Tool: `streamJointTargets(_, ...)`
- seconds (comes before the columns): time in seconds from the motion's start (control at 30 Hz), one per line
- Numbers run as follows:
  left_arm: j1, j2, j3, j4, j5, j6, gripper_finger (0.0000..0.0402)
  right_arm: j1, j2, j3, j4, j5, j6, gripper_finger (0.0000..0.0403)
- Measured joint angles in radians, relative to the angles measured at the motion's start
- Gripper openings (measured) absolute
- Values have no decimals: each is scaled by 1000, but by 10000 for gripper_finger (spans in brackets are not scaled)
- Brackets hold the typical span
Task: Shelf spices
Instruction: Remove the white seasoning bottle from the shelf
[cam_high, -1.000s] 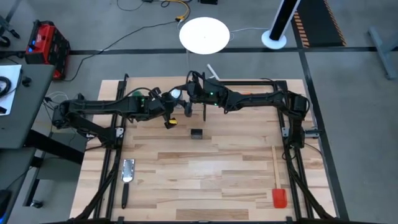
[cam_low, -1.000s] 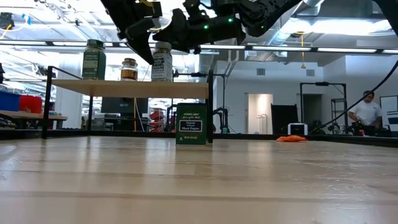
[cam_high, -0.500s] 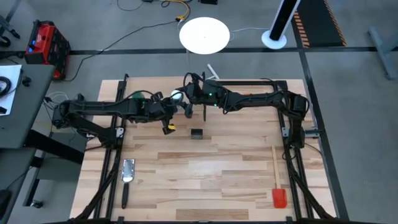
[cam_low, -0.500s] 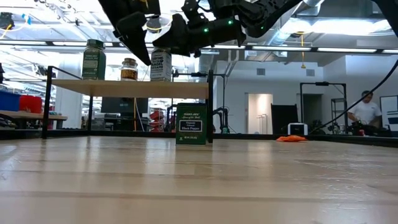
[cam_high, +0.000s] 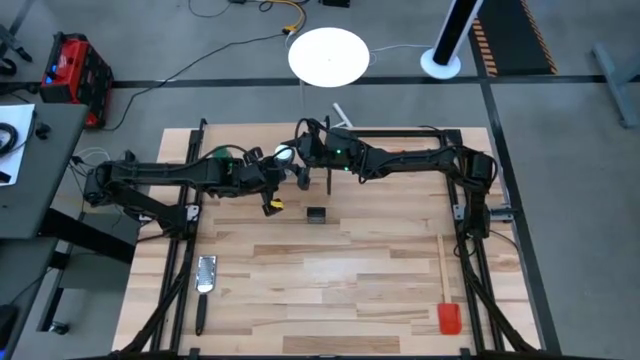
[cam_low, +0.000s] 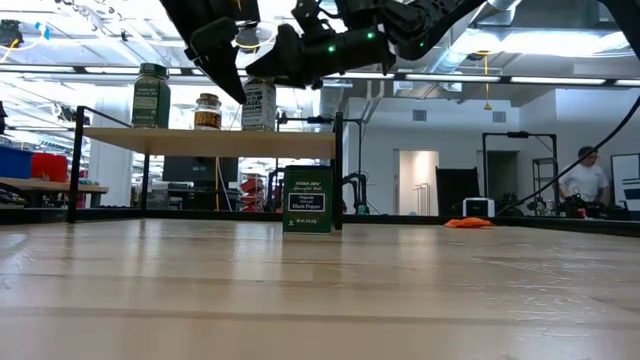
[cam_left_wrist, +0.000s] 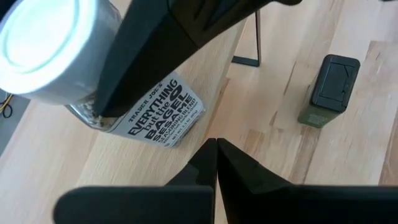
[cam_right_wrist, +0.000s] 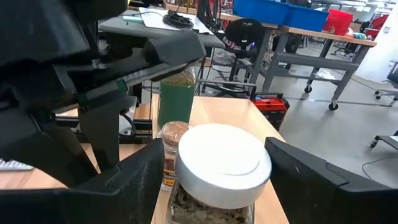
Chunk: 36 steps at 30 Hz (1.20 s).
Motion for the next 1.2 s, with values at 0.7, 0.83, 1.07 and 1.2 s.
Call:
streamJointTargets(0.7,0,0,0,4,22,1,0,-2,0,0,-4,-26,1,229)
streamJointTargets(0.83,0,0,0,4,22,1,0,-3,0,0,-3,-31,1,211)
streamJointTargets(1.07,-1,0,0,6,22,1,0,-8,-1,0,-6,-33,9,211)
streamJointTargets(1.2,-20,-21,2,5,22,-7,0,-9,-8,0,-16,-37,9,211)
